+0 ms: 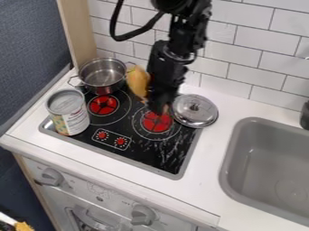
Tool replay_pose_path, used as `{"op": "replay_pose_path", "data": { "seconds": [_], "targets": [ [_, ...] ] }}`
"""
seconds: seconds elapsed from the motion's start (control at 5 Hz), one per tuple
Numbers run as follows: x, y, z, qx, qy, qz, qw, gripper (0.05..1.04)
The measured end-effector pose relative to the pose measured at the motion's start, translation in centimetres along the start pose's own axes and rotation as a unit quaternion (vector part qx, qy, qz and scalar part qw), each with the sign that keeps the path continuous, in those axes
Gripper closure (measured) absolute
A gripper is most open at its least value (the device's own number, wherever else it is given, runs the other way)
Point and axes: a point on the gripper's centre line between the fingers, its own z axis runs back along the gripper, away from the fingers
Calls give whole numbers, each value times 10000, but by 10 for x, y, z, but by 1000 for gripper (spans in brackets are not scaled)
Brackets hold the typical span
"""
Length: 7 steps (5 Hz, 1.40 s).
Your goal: Move the drumstick to the middle of the electric stove
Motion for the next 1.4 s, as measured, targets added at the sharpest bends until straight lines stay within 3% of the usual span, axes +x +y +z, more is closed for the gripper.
{"op": "replay_pose_path", "data": {
  "seconds": [0.2,0.4,0.6,0.8,1.2,1.4],
  "targets": [
    [8,-9,-26,218,-42,-432,9988,835],
    [17,-15,-50,385,105,-812,9959,835],
    [20,-21,-54,317,289,-907,9950,778],
    [20,-22,-56,322,465,-833,9949,571],
    [21,-18,-52,335,454,-839,9949,196],
    [21,-15,-50,340,427,-820,9951,92]
  ]
}}
